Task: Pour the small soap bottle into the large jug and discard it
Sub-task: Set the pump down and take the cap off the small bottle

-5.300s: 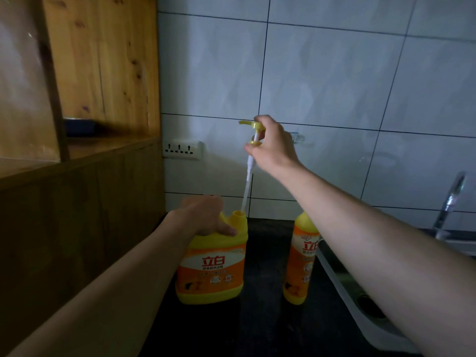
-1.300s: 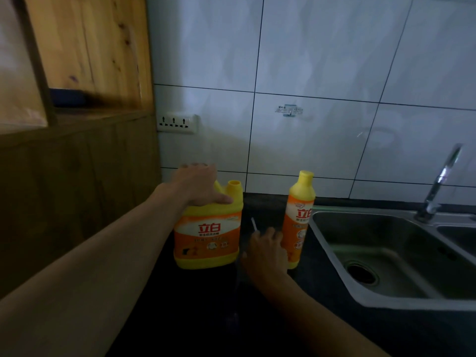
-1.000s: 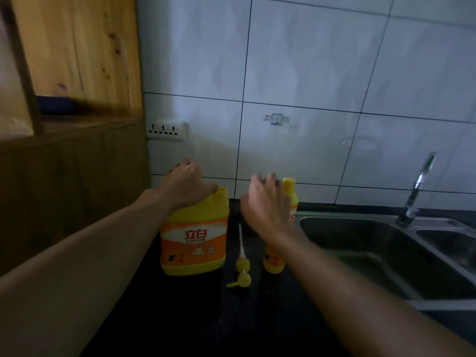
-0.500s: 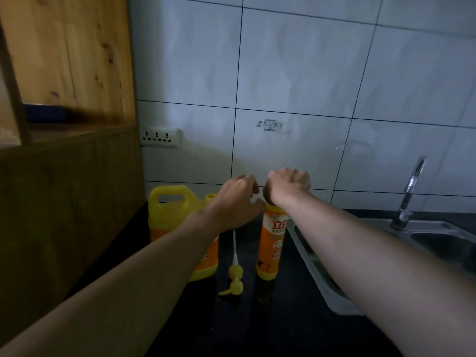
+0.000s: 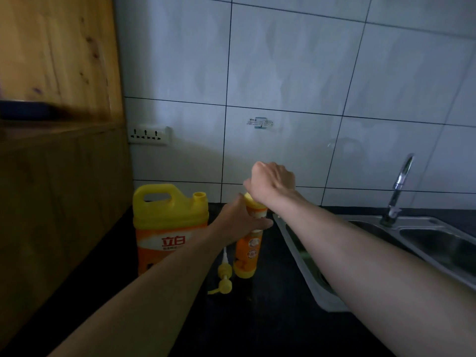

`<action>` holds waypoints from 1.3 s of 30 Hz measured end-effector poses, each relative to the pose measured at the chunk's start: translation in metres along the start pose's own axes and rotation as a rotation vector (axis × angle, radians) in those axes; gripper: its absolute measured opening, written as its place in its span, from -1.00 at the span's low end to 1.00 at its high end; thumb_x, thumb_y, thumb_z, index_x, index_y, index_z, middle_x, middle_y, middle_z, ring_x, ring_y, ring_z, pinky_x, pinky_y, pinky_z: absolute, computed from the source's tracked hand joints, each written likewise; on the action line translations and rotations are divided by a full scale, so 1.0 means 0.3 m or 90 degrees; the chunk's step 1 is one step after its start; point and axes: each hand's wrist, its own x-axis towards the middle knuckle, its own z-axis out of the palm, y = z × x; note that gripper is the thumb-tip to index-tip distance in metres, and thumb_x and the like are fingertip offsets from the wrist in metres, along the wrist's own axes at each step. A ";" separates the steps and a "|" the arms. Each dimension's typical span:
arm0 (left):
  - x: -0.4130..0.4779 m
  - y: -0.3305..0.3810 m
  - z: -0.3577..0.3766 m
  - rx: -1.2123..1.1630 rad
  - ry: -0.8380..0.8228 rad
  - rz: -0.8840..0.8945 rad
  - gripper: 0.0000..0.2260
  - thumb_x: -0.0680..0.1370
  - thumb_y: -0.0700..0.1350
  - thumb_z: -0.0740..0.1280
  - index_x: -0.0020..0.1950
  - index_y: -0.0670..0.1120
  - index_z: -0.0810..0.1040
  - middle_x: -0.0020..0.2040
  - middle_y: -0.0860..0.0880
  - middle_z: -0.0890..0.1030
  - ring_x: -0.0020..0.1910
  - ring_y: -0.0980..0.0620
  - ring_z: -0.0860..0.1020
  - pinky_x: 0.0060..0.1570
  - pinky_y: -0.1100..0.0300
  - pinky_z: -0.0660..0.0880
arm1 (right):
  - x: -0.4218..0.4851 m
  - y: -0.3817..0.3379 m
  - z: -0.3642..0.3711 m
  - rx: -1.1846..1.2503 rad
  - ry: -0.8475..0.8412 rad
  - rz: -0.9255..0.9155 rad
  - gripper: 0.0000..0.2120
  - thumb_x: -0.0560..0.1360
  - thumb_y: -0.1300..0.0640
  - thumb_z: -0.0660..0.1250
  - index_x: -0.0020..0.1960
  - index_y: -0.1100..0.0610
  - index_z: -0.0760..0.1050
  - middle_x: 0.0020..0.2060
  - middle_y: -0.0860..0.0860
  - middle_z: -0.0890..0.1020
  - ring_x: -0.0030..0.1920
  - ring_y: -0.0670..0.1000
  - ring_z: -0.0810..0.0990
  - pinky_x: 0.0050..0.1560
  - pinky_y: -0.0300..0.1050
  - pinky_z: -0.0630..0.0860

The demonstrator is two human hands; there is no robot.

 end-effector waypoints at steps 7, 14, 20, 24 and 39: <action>-0.022 0.026 -0.023 -0.046 0.061 0.026 -0.69 0.41 -0.11 0.48 0.08 -0.09 0.47 -0.11 0.04 0.55 -0.13 0.08 0.52 -0.26 0.31 0.44 | -0.014 -0.053 -0.043 -0.048 0.037 -0.046 -0.72 0.51 0.08 0.28 -0.32 0.15 0.32 -0.23 0.08 0.51 -0.16 0.17 0.50 -0.17 -0.08 0.29; -0.041 0.056 -0.060 -0.094 0.037 0.043 -0.69 0.36 -0.17 0.51 0.03 -0.11 0.51 -0.11 0.02 0.60 -0.12 0.06 0.57 -0.23 0.24 0.50 | 0.000 -0.064 -0.105 -0.113 -0.010 -0.133 -0.86 0.52 0.06 0.24 -0.05 0.10 0.51 0.05 0.15 0.62 0.05 0.22 0.56 -0.09 -0.06 0.30; -0.064 0.041 -0.119 -0.098 -0.034 0.029 -0.67 0.35 -0.22 0.51 0.02 -0.06 0.48 -0.15 0.06 0.57 -0.15 0.10 0.55 -0.27 0.28 0.46 | -0.007 -0.055 -0.098 -0.071 -0.029 -0.280 -0.78 0.49 0.15 0.16 -0.33 0.16 0.34 -0.37 0.07 0.42 -0.25 0.19 0.42 -0.20 -0.06 0.30; -0.074 0.025 -0.163 -0.117 -0.077 0.004 -0.70 0.35 -0.21 0.50 0.01 -0.05 0.51 -0.02 -0.06 0.64 -0.02 -0.02 0.60 -0.01 0.05 0.54 | 0.011 -0.046 -0.125 0.013 -0.137 -0.318 -0.85 0.52 0.05 0.17 0.02 0.10 0.42 -0.17 0.08 0.53 -0.17 0.18 0.48 -0.22 -0.03 0.34; -0.076 0.009 -0.199 -0.105 -0.014 0.030 -0.77 0.33 -0.18 0.51 -0.06 -0.11 0.59 -0.11 -0.13 0.67 -0.07 -0.12 0.64 0.03 -0.09 0.58 | 0.045 -0.079 -0.201 -0.049 -0.279 -0.255 -0.69 0.57 -0.07 0.24 -0.13 0.17 0.44 -0.32 0.06 0.42 -0.29 0.10 0.42 -0.37 -0.13 0.32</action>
